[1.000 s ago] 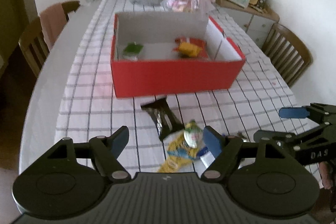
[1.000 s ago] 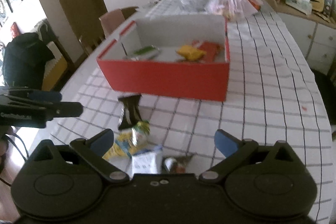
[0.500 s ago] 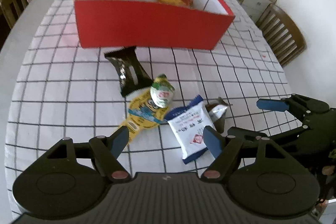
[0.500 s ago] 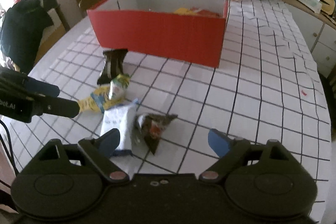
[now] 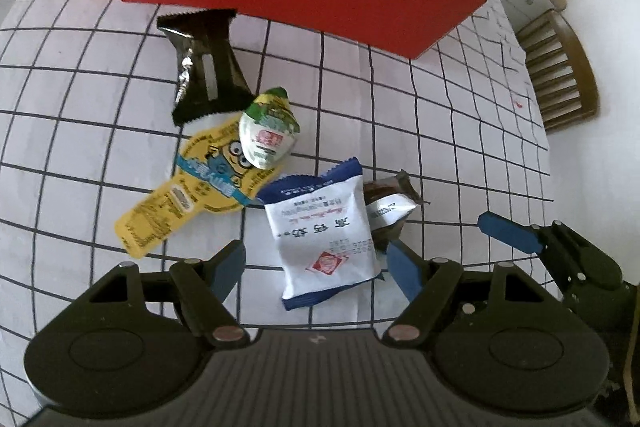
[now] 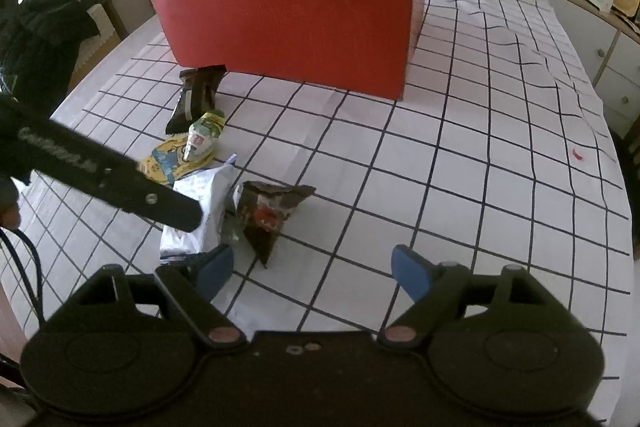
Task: Organize snacks
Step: 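Grasp the white-blue biscuit packet with left tool while right tool grasps dark wrapped snack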
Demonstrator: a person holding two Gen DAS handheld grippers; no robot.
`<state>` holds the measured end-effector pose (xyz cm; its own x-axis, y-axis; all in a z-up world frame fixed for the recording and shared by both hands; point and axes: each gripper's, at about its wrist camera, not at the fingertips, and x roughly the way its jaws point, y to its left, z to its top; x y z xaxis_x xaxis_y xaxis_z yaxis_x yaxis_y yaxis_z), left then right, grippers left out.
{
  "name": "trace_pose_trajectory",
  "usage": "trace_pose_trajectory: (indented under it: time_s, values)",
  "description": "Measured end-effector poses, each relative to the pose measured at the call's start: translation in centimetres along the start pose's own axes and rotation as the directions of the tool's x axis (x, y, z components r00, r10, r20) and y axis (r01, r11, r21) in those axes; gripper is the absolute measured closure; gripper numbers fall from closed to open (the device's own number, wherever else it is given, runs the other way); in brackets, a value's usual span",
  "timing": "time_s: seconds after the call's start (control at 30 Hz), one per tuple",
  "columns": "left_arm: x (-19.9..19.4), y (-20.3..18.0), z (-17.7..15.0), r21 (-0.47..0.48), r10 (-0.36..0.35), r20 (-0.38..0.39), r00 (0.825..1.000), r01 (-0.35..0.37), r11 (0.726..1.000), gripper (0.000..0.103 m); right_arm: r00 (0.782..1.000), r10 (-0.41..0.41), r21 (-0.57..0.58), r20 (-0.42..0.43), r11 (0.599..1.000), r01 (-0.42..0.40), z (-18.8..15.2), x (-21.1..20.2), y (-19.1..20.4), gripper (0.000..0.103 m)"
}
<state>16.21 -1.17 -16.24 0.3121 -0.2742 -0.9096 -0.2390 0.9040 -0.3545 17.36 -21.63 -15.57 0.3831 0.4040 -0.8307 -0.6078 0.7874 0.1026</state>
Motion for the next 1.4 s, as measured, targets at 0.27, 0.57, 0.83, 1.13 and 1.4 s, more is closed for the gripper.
trace_pose_trajectory:
  time_s: [0.27,0.57,0.83,1.13,1.4]
  values:
    - [1.4,-0.1,0.5,-0.035,0.03,-0.032,0.999,-0.031,0.999,0.026,1.0,0.008,-0.006,-0.012,1.0,-0.008,-0.3,0.5,0.0,0.019]
    - [1.9,-0.7,0.9,-0.024,0.045,-0.037,0.998,-0.046,0.999,0.047,1.0,0.013,-0.02,-0.018,1.0,-0.014,-0.2,1.2,0.5,0.02]
    - [1.5,0.2,0.6,-0.015,0.04,-0.029,0.999,-0.04,0.999,0.056,1.0,0.021,-0.046,-0.019,0.999,-0.022,0.3,1.9,1.5,0.024]
    - [-0.1,1.9,-0.5,-0.009,0.021,-0.003,1.0,-0.021,1.0,0.056,0.999,0.04,-0.078,-0.015,0.996,-0.041,1.5,3.4,2.6,0.035]
    - [-0.9,2.7,-1.1,-0.011,0.027,0.013,1.0,-0.027,1.0,0.056,0.999,0.054,-0.062,0.002,0.997,-0.054,2.2,4.3,3.2,0.057]
